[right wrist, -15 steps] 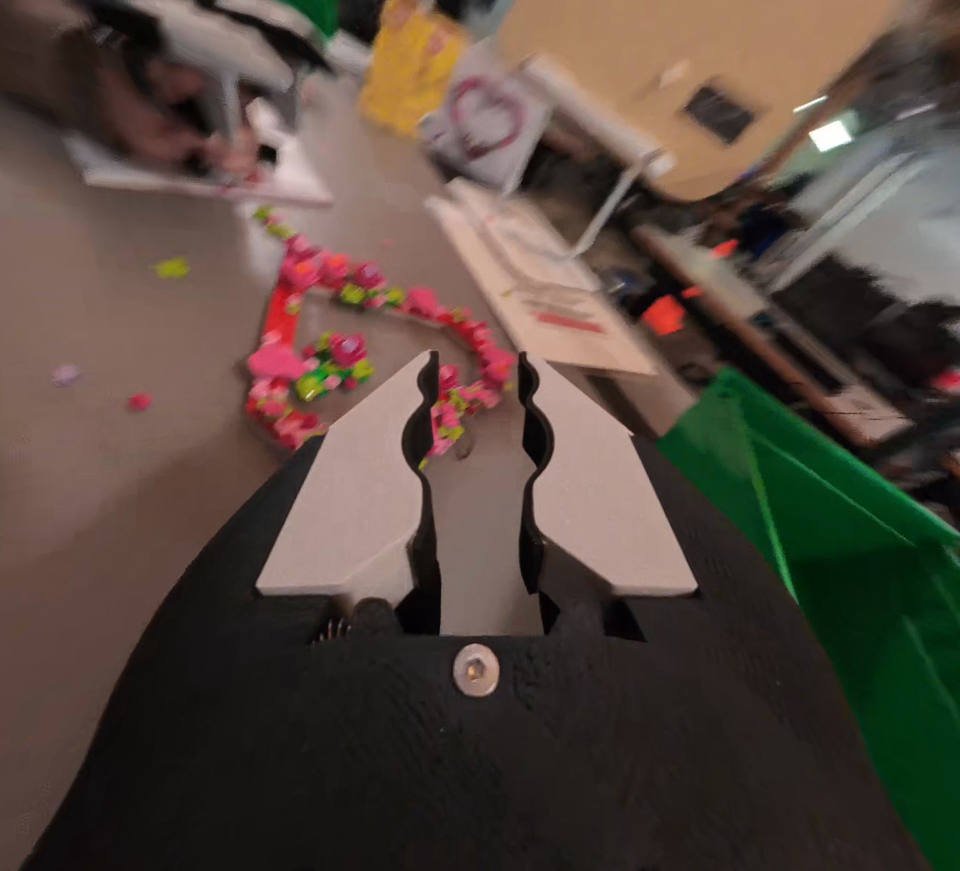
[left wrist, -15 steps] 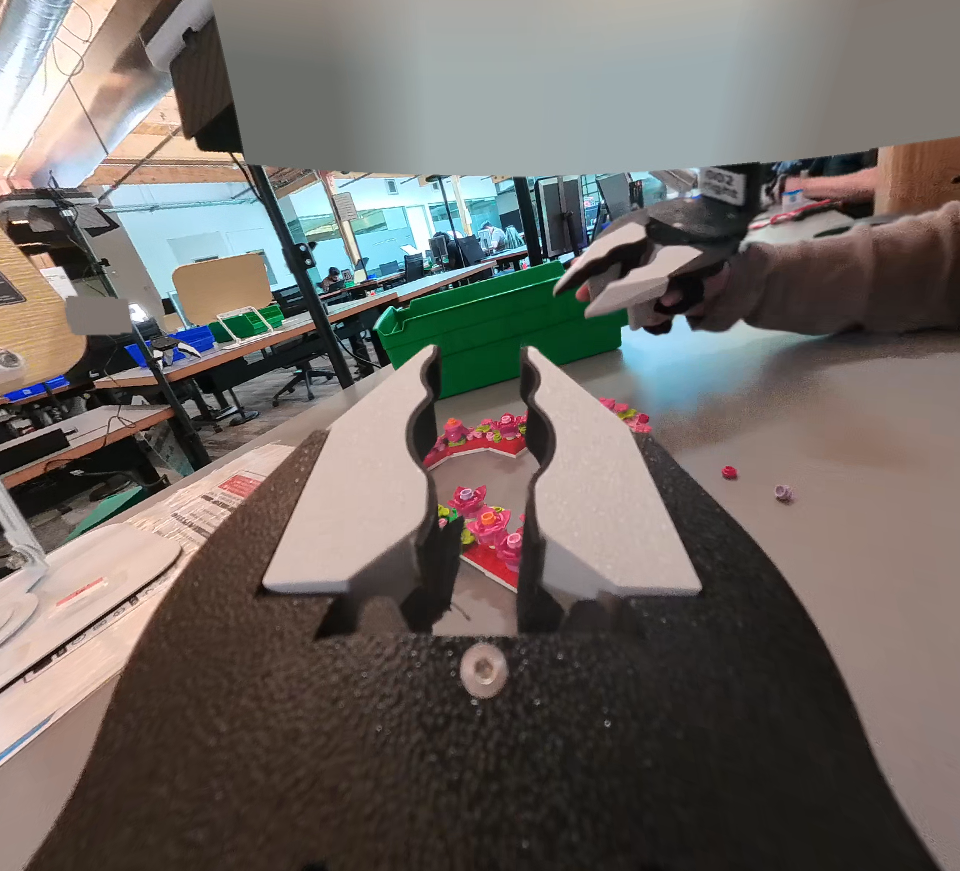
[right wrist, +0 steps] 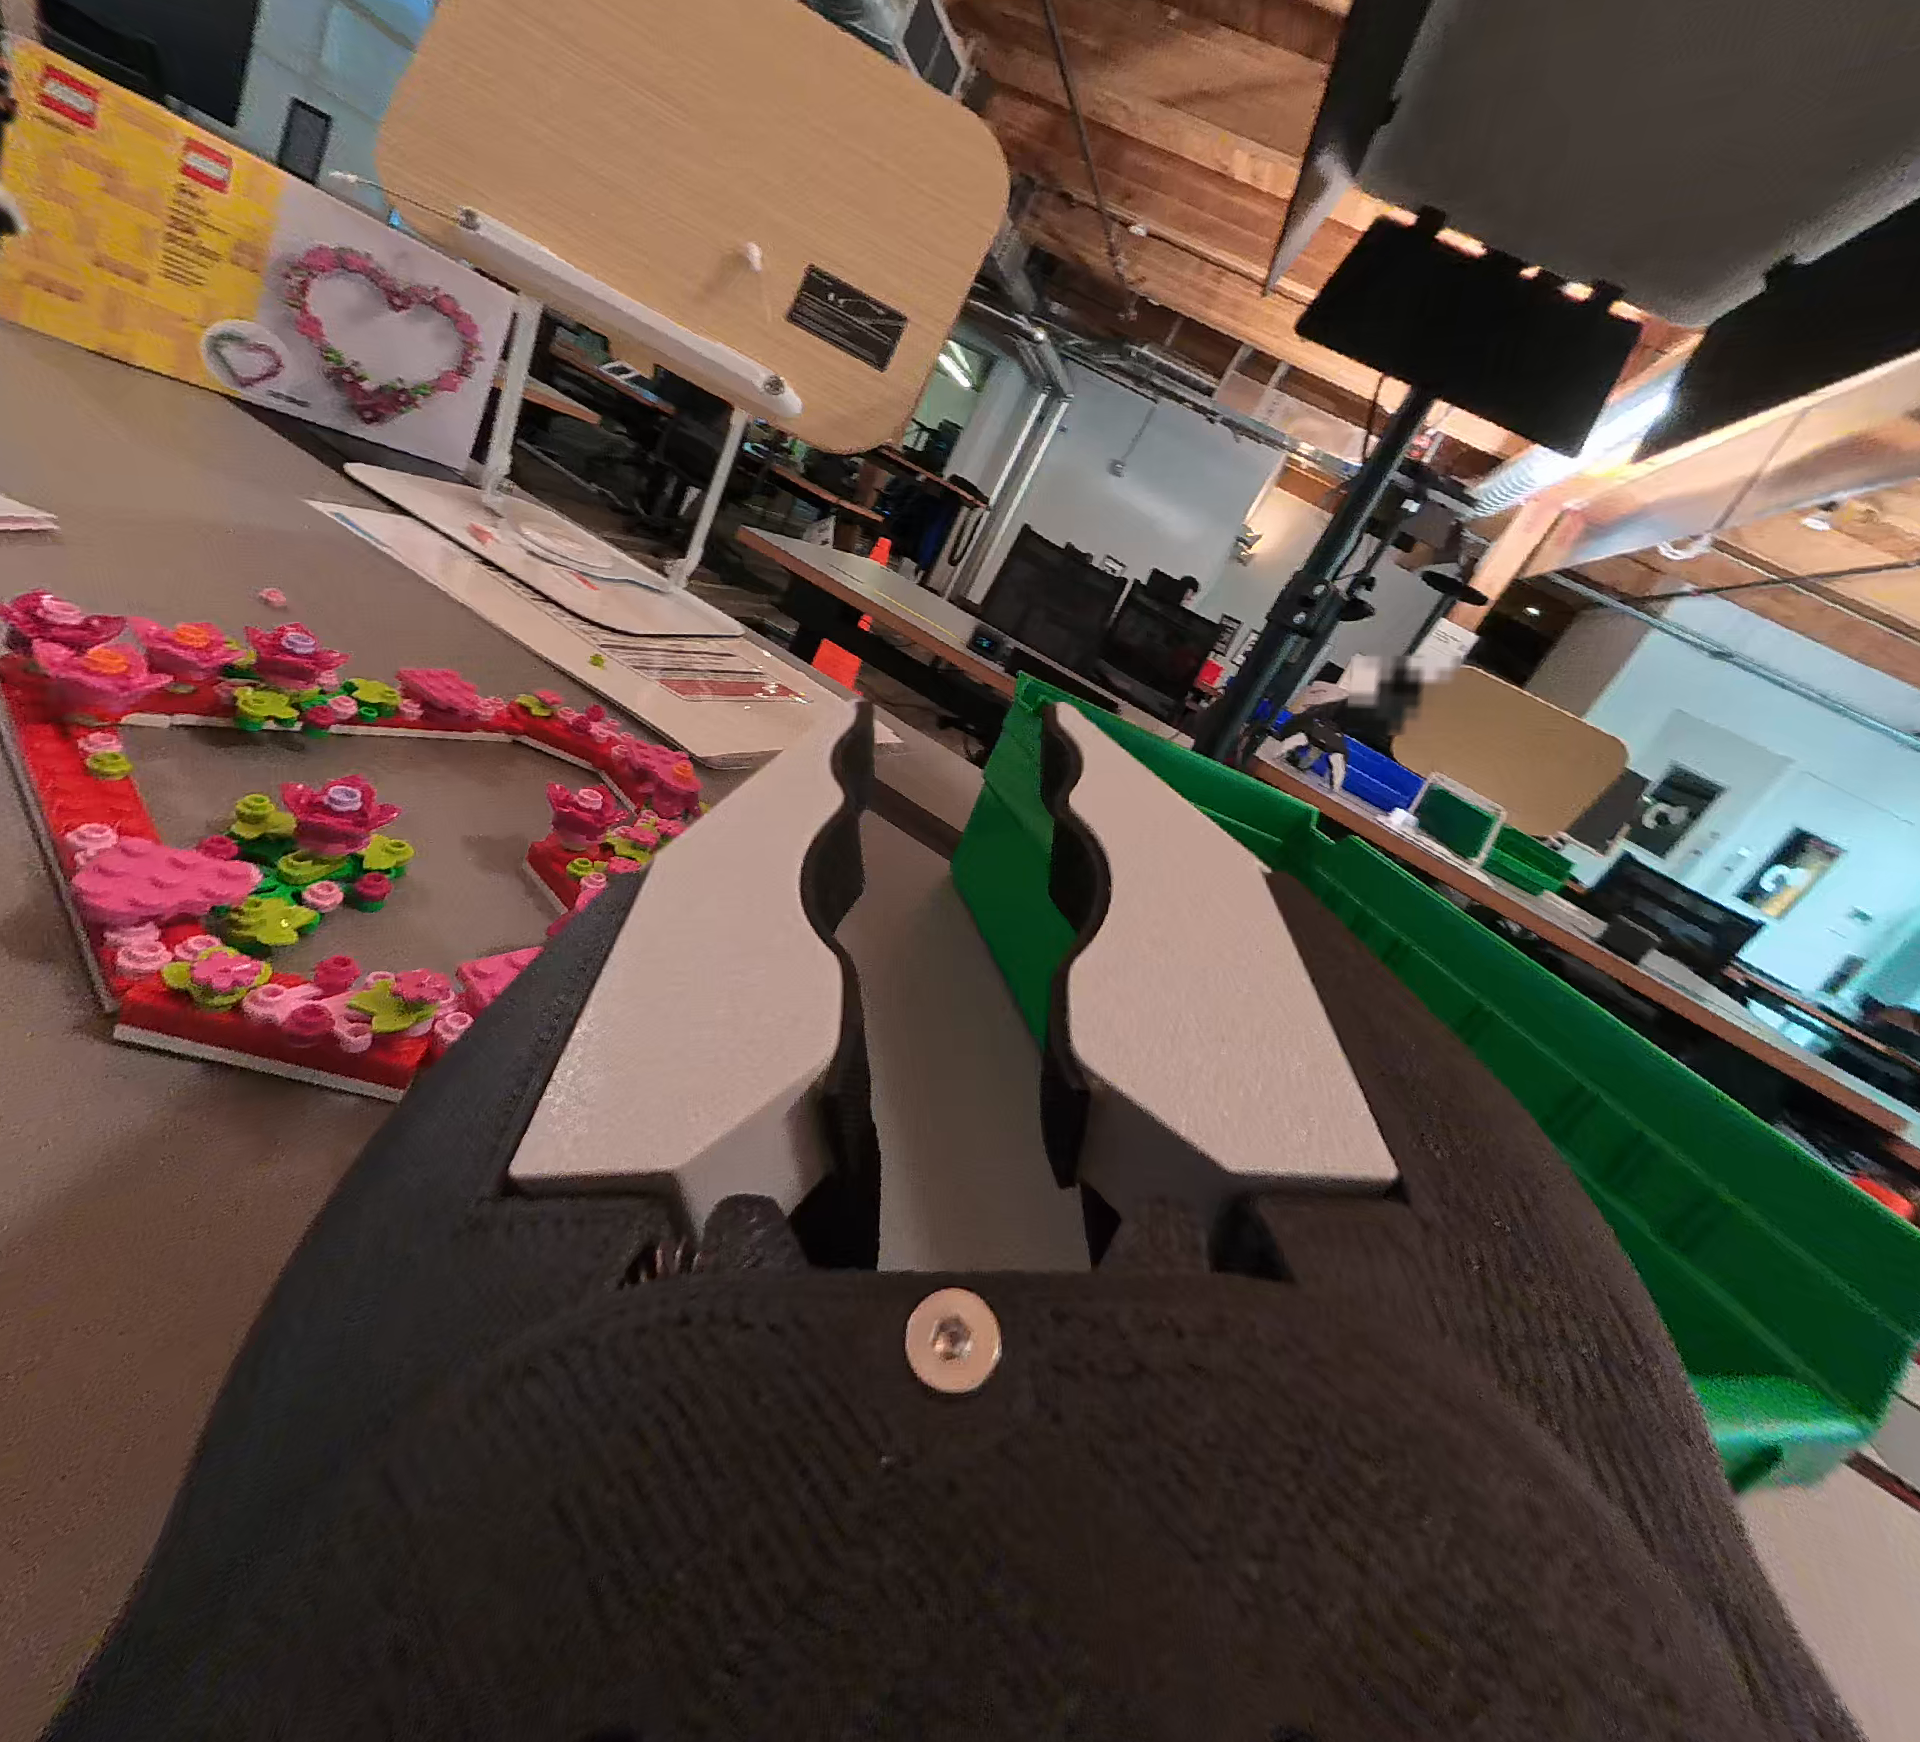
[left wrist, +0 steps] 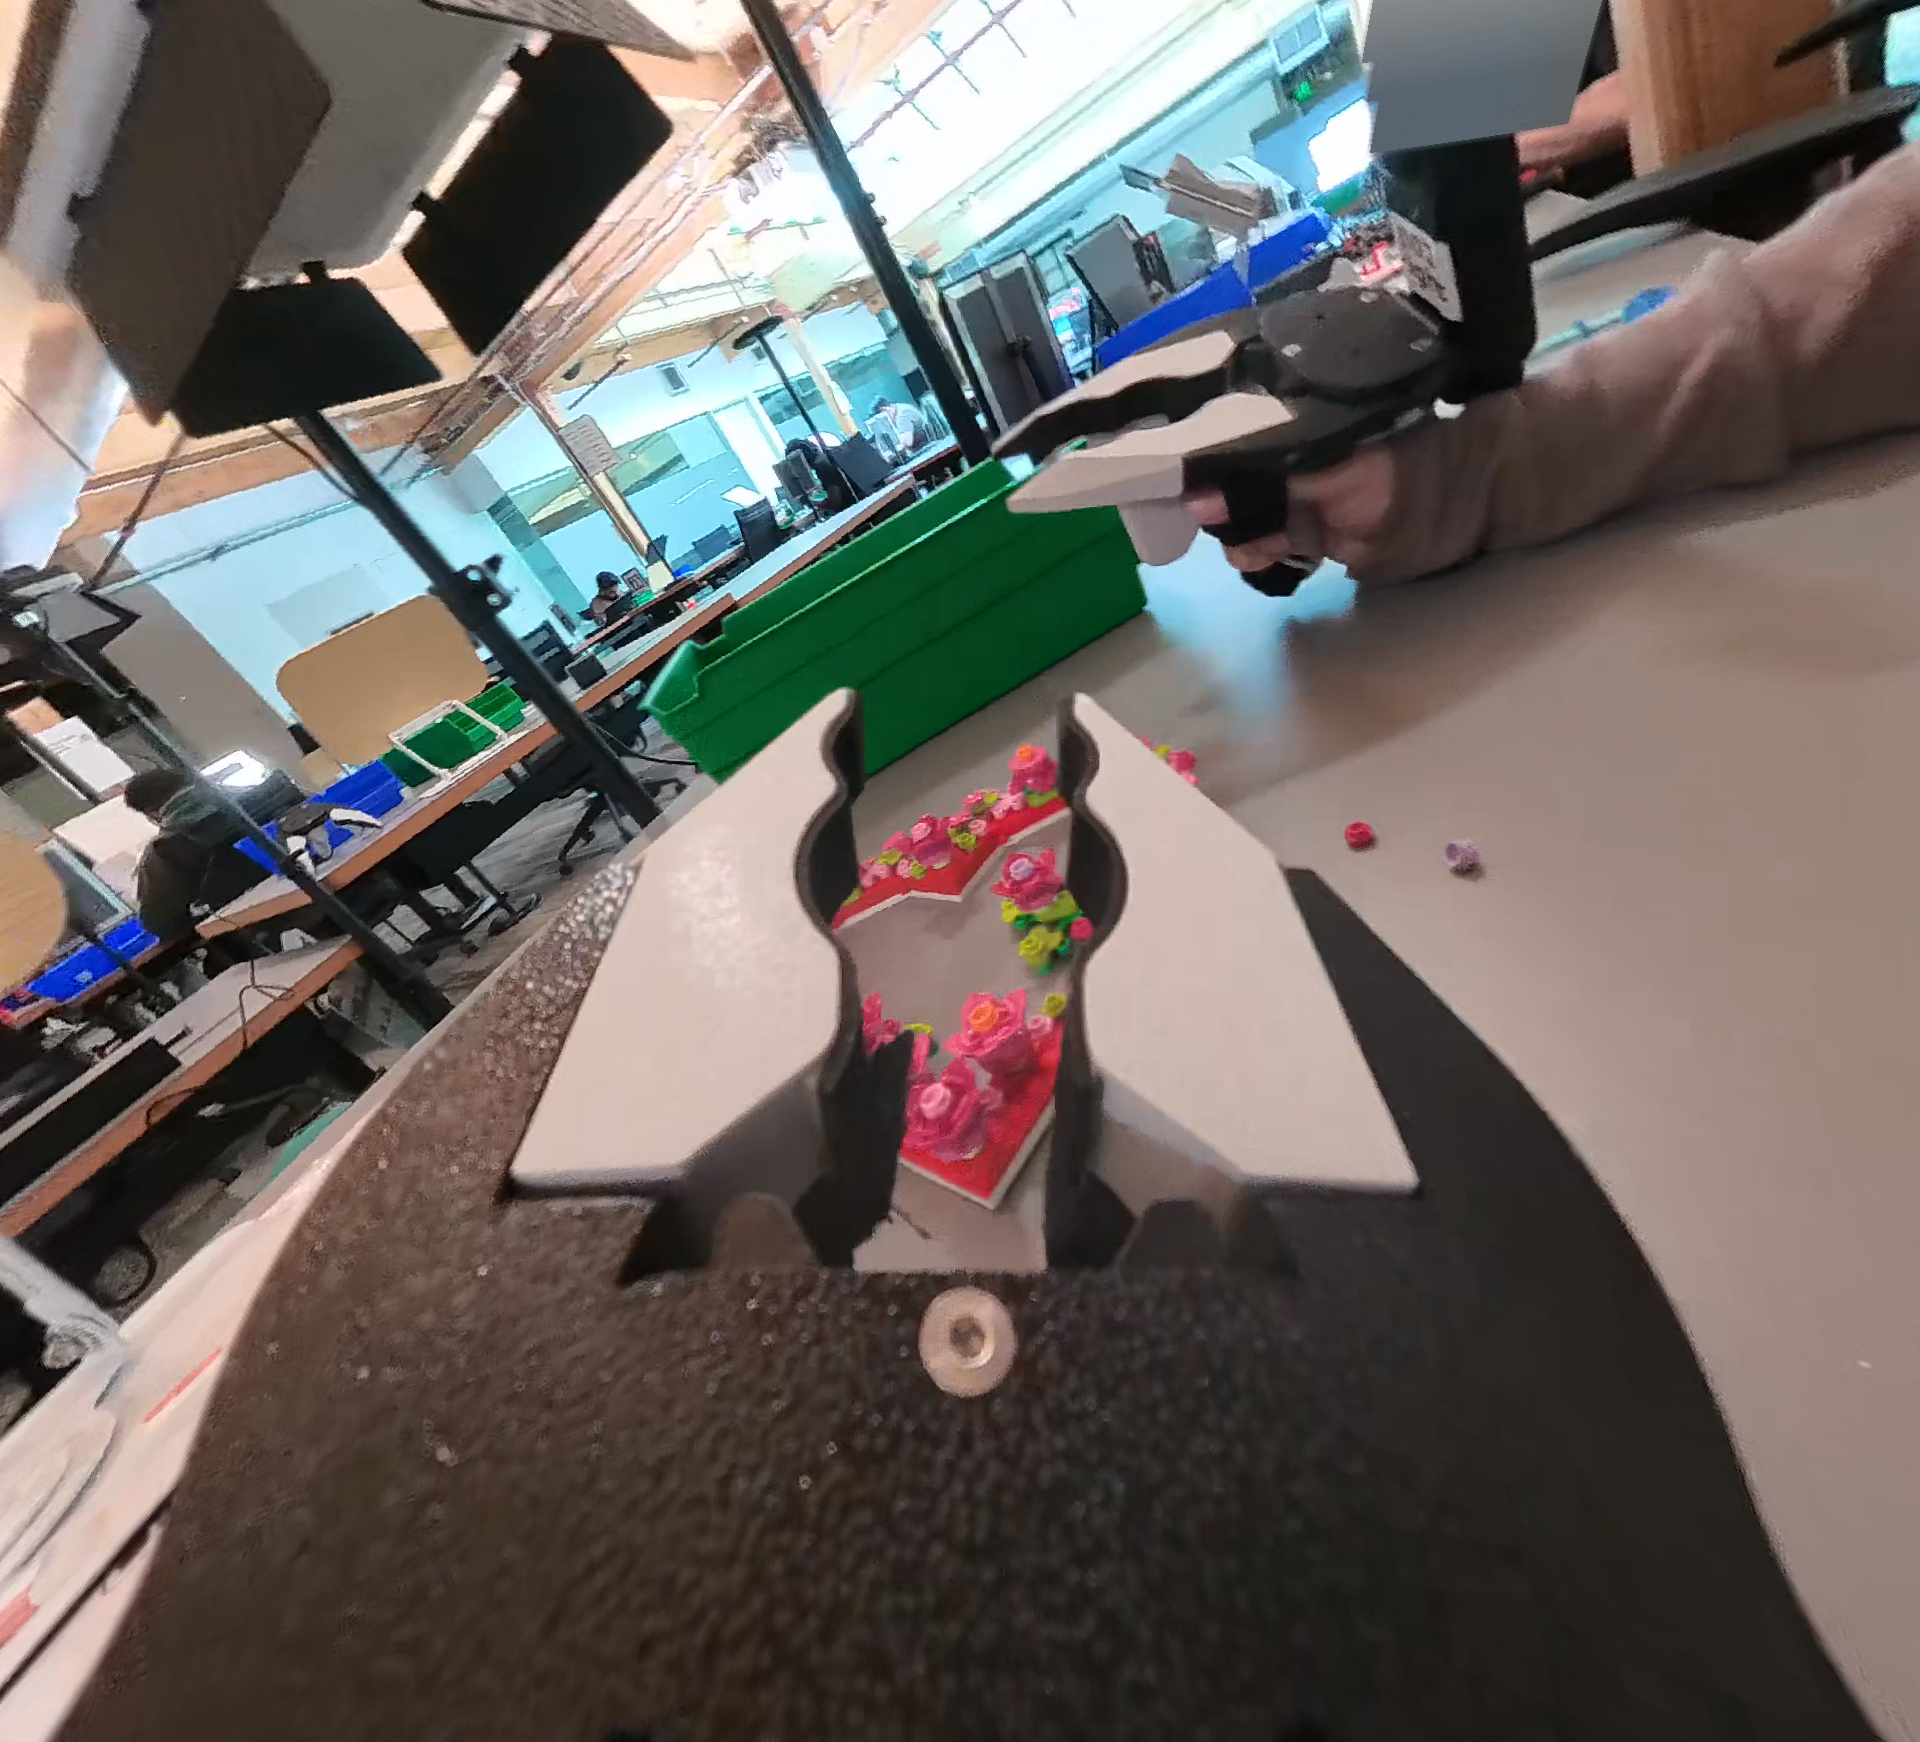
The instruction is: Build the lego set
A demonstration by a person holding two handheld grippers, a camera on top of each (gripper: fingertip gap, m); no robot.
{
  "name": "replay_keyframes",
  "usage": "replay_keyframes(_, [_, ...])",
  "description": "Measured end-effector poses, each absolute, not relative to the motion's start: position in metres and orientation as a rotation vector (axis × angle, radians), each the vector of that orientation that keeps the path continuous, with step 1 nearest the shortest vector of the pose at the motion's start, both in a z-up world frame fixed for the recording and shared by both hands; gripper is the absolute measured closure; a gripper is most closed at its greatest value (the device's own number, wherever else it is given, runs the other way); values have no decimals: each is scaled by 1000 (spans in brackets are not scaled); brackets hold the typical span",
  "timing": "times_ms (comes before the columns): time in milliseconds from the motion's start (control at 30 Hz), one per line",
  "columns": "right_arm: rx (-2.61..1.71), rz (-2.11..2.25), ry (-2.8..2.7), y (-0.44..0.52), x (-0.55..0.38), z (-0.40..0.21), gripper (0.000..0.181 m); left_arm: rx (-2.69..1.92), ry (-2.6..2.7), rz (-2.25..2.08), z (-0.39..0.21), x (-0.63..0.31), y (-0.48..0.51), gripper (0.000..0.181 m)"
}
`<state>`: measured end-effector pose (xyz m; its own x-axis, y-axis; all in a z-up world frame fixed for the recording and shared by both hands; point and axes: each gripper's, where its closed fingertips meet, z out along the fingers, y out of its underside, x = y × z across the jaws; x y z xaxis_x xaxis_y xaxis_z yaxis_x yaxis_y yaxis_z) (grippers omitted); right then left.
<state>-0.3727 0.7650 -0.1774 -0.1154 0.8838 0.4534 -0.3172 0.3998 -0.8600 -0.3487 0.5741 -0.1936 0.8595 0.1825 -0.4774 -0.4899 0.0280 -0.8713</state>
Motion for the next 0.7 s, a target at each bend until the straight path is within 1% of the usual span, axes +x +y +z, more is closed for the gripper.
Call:
replay_keyframes(100, [-608, 1103, -1278, 767, -369, -177, 152, -1523, 252, 507, -197, -340, 584, 142])
replay_keyframes(300, [-615, 1107, -1273, 767, -366, -177, 154, -1751, 104, 262, -210, -315, 625, 131])
replay_keyframes(467, [-570, 1154, -1297, 760, -365, -176, 155, -2056, -4, 212, -248, -324, 660, 135])
replay_keyframes(700, [-371, 1148, -1452, 737, -375, -191, 155, -2281, -91, 185, -288, -341, 678, 136])
